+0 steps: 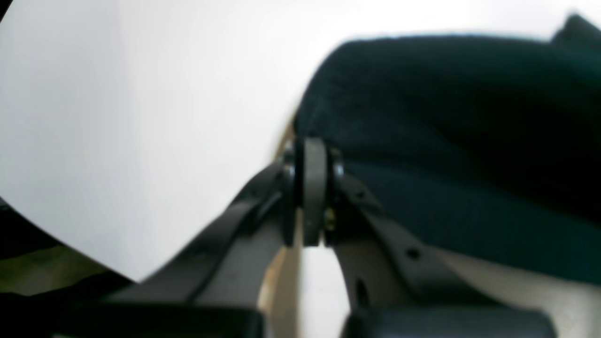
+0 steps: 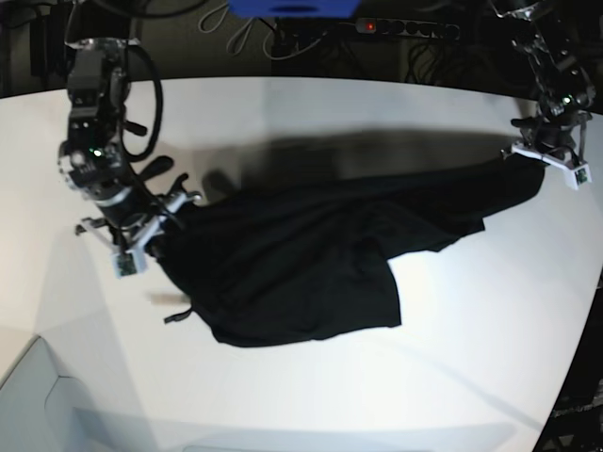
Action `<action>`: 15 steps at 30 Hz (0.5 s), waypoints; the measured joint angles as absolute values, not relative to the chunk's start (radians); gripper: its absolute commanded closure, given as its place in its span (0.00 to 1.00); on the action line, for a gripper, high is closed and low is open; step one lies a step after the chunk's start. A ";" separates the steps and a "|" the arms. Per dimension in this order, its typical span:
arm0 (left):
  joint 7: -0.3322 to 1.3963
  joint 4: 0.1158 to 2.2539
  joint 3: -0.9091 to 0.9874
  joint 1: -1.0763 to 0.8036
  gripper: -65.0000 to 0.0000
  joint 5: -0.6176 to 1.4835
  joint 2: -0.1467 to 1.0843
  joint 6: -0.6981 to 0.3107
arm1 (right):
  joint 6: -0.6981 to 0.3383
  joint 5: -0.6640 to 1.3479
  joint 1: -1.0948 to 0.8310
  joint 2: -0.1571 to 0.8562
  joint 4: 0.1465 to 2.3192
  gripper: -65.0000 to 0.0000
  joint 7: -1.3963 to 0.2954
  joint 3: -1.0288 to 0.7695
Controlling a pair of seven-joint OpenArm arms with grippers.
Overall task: Layout the t-shirt on the table in an organized manner, then fold the t-shirt properly
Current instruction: 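Drag the grasped edge with the right gripper away from the left gripper, then release the left gripper and reach it across to the shirt's hem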
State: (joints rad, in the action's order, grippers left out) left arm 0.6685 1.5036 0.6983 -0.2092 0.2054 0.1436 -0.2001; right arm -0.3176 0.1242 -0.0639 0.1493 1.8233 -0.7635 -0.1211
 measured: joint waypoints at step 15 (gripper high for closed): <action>0.672 1.509 0.696 -0.212 1.00 0.213 0.095 -0.205 | -0.318 0.128 -0.216 0.001 1.762 1.00 -0.788 -0.411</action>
